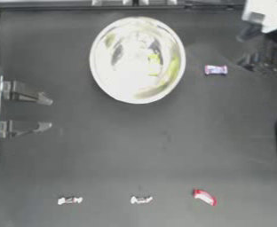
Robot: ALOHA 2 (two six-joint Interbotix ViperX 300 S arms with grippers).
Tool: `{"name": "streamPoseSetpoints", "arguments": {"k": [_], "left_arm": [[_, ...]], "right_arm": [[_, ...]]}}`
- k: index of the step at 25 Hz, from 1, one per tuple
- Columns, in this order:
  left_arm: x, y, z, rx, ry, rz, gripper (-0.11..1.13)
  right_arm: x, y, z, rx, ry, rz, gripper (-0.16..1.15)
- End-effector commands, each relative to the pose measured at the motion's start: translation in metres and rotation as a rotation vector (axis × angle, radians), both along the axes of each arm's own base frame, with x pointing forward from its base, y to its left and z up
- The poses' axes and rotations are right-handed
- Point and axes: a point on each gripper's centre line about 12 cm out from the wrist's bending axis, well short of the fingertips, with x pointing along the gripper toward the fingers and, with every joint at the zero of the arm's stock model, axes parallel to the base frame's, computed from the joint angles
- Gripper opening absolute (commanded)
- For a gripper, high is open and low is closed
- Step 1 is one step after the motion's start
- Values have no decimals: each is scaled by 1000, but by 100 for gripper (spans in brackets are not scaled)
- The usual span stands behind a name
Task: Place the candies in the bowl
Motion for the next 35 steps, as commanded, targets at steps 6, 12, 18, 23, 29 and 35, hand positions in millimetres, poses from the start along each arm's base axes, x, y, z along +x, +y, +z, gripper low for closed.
{"name": "streamPoseSetpoints", "arguments": {"k": [6, 12, 18, 23, 29, 35], "left_arm": [[1, 0, 4, -12, -16, 5, 87], [1, 1, 5, -13, -24, 11, 86], [1, 1, 5, -24, -27, 14, 86], [1, 1, 5, -24, -35, 19, 86], [1, 1, 6, -34, -37, 21, 86], [1, 2, 6, -37, -41, 24, 86]], "right_arm": [[17, -33, -34, 35, 143, 26, 99], [25, -46, -65, 60, 207, 38, 99], [29, -53, -93, 100, 263, 45, 100], [33, -56, -113, 125, 281, 41, 100], [36, -60, -127, 118, 281, 37, 100], [36, -62, -137, 122, 298, 47, 100]]}}
